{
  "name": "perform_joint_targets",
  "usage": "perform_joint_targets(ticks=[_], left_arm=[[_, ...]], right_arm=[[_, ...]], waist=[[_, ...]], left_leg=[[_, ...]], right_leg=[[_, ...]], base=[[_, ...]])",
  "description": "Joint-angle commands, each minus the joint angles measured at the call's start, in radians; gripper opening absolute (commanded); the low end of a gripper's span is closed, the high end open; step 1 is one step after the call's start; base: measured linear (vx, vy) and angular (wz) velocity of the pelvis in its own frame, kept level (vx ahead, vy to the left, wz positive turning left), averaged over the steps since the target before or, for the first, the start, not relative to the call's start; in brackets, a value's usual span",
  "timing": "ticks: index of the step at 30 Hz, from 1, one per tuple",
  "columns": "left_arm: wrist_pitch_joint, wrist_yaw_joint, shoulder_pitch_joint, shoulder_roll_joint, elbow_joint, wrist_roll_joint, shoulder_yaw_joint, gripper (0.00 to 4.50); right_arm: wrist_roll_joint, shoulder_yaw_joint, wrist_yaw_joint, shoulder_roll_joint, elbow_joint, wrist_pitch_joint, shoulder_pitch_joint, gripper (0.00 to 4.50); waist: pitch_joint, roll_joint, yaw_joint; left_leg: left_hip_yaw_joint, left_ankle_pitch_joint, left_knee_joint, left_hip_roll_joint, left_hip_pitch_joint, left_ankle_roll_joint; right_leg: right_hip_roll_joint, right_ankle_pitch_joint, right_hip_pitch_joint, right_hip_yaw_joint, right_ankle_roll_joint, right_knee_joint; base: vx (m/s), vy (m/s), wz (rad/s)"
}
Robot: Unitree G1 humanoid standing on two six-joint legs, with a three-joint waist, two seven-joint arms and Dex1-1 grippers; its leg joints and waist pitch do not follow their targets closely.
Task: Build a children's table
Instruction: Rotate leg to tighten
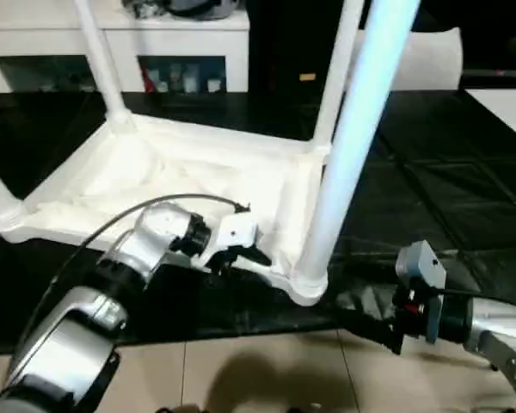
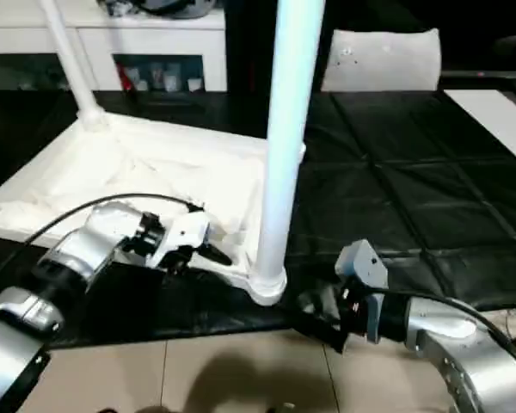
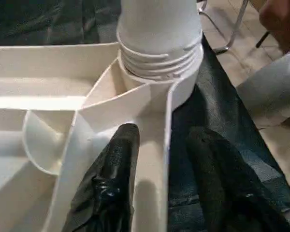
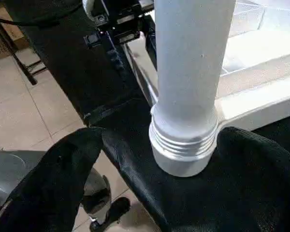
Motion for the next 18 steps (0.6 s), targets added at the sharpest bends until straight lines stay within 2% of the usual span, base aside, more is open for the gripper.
perform_joint_targets(ticks=[1, 2, 4, 6, 7, 8, 9, 14, 18], left_arm=[[-0.017, 0.005, -0.024, -0.003, 0.013, 0.02, -0.003, 1.62], [-0.025, 0.014, -0.031, -0.006, 0.028, 0.026, -0.001, 1.52], [-0.029, 0.017, -0.035, -0.006, 0.037, 0.031, -0.002, 1.23], [-0.041, 0.02, -0.044, -0.009, 0.058, 0.04, -0.002, 1.18], [-0.041, 0.02, -0.044, -0.009, 0.058, 0.04, -0.002, 1.01], [-0.05, 0.018, -0.051, -0.011, 0.074, 0.046, -0.002, 1.01], [-0.051, 0.018, -0.052, -0.011, 0.076, 0.047, -0.001, 0.8], [-0.087, 0.002, -0.069, -0.013, 0.126, 0.074, -0.01, 0.35], [-0.101, -0.002, -0.07, -0.01, 0.138, 0.086, -0.012, 0.07]], right_arm=[[0.012, -0.005, 0.005, -0.014, -0.01, 0.009, -0.013, 4.5], [-0.007, 0.007, 0.023, -0.008, 0.048, -0.023, -0.029, 4.5], [-0.017, 0.012, 0.032, -0.004, 0.078, -0.039, -0.036, 4.5], [-0.03, 0.017, 0.046, 0.001, 0.121, -0.063, -0.049, 4.5], [-0.03, 0.017, 0.046, 0.001, 0.121, -0.063, -0.049, 4.5], [-0.034, 0.019, 0.049, 0.002, 0.136, -0.073, -0.053, 4.5], [-0.034, 0.02, 0.05, 0.002, 0.137, -0.074, -0.053, 4.5], [-0.042, 0.028, 0.055, 0.002, 0.161, -0.091, -0.062, 4.5], [-0.044, 0.034, 0.061, 0.007, 0.168, -0.101, -0.07, 4.5]], waist=[[-0.063, -0.006, 0.007], [-0.063, -0.005, 0.008], [-0.065, -0.005, 0.007], [-0.063, -0.005, 0.005], [-0.063, -0.007, 0.006], [-0.063, -0.003, 0.008], [-0.062, -0.004, 0.007], [-0.061, -0.005, 0.007], [-0.061, -0.004, 0.006]], left_leg=[[-0.017, -0.164, -0.063, 0.039, -0.004, 0.063], [-0.018, -0.158, -0.064, 0.041, -0.004, 0.064], [-0.018, -0.157, -0.063, 0.041, -0.003, 0.064], [-0.017, -0.157, -0.062, 0.04, -0.005, 0.065], [-0.015, -0.156, -0.06, 0.039, -0.005, 0.067], [-0.016, -0.153, -0.061, 0.04, -0.005, 0.07], [-0.015, -0.155, -0.061, 0.04, -0.005, 0.071], [-0.018, -0.172, -0.063, 0.04, -0.002, 0.066], [-0.018, -0.175, -0.063, 0.04, -0.003, 0.067]], right_leg=[[-0.083, -0.414, 0.057, 0.047, -0.082, -0.106], [-0.084, -0.403, 0.057, 0.048, -0.086, -0.105], [-0.085, -0.386, 0.057, 0.047, -0.098, -0.102], [-0.085, -0.381, 0.057, 0.046, -0.109, -0.103], [-0.085, -0.378, 0.058, 0.047, -0.11, -0.103], [-0.086, -0.372, 0.059, 0.047, -0.115, -0.103], [-0.084, -0.375, 0.058, 0.046, -0.112, -0.104], [-0.085, -0.416, 0.059, 0.045, -0.096, -0.109], [-0.085, -0.414, 0.059, 0.045, -0.102, -0.108]], base=[[0.0, 0.0, 0.0], [0.0, 0.0, 0.0], [0.0, 0.0, 0.0], [0.0, 0.0, 0.0], [0.0, 0.0, 0.0], [0.0, 0.0, 0.0], [0.0, 0.0, 0.0], [0.0, 0.0, 0.0], [0.0, 0.0, 0.0]])
